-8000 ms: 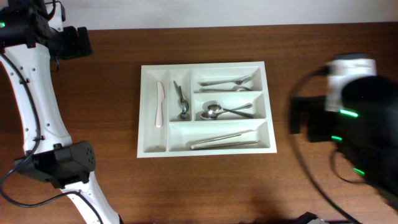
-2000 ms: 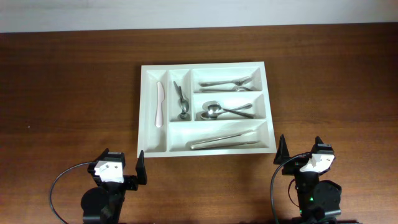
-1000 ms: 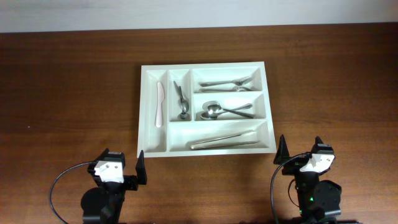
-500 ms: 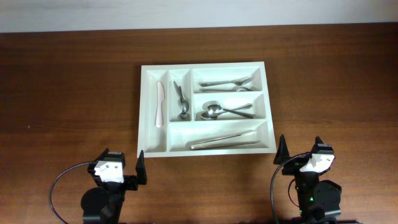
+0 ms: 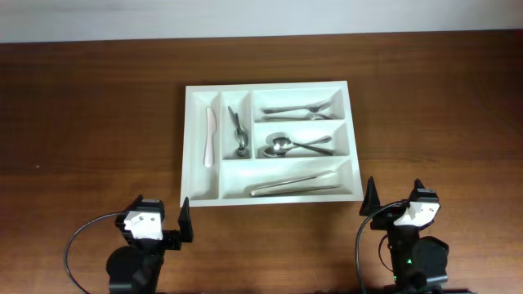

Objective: Pack container

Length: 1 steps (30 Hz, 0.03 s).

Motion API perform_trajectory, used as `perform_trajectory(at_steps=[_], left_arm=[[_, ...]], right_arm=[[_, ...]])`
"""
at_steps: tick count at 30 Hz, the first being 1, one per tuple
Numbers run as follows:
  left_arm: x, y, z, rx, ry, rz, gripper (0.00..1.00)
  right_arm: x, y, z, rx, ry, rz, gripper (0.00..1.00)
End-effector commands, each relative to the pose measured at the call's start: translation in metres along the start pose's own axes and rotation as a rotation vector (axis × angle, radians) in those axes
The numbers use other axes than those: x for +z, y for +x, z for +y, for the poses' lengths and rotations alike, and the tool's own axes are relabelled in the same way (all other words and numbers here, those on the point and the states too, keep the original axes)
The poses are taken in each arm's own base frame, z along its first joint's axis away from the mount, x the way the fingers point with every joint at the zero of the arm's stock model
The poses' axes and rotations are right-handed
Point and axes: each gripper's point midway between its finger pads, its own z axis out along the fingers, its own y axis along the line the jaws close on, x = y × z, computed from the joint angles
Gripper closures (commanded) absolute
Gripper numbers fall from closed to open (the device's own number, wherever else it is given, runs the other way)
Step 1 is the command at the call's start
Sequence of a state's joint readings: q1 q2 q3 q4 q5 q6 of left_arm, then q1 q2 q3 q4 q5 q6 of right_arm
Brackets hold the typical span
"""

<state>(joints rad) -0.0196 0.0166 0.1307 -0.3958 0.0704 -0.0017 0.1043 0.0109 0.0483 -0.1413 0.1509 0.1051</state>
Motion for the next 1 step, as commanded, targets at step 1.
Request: perform_trajectory(at_steps=[1], left_arm=[[0.0010, 0.0021, 0.0005, -0.004, -0.004, -0.005, 0.01]], right_arm=[[0.0004, 0.0025, -0.0012, 0.000, 0.002, 0.001, 0.01]])
